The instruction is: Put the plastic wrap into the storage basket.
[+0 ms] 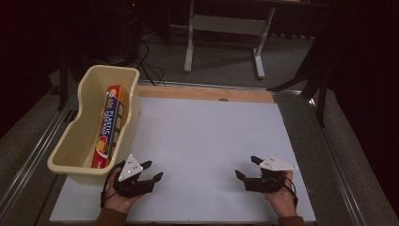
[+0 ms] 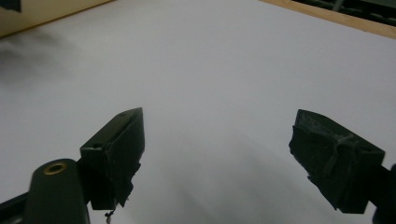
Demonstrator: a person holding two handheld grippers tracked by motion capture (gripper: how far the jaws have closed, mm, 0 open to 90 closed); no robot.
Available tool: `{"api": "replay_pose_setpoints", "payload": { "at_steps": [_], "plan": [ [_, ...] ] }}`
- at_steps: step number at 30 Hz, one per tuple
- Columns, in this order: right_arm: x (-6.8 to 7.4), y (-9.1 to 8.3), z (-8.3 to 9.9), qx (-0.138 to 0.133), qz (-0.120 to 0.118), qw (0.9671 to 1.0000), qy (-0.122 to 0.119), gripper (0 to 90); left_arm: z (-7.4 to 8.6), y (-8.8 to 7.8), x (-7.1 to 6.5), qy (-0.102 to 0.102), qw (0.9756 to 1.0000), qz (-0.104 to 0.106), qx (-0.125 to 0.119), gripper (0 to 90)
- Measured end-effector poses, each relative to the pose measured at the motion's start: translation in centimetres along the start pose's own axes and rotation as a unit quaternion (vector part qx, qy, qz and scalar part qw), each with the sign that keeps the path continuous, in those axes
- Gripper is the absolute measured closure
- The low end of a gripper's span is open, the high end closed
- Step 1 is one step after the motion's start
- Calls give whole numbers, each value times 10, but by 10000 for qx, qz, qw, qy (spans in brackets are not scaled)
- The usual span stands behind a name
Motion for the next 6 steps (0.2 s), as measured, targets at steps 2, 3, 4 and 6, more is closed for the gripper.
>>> {"api": "replay_pose_setpoints", "payload": {
  "at_steps": [2,3,4,6],
  "plan": [
    [-1,-1,1,-83,-66,9999,-35,167,0,1,-1,3,10000,-5,8,404],
    [-1,-1,1,-83,-66,9999,-35,167,0,1,-1,6,10000,-12,13,404],
    [-3,-1,2,-104,-90,9999,-47,172,0,1,-1,5,10000,-9,21,402],
    [-4,0,3,-106,-106,9999,-41,172,0,2,0,5,10000,-10,32,402]
  ]
}}
Point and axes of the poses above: each handheld gripper's, and its own axes: y roughly forward along the jaws, z roughly out of its underside, x roughly to its left, the point moved 1 cm from there along y, roughly forward along the jaws, and after that the axes turned 4 degrees about -y, right-handed, at the moved point
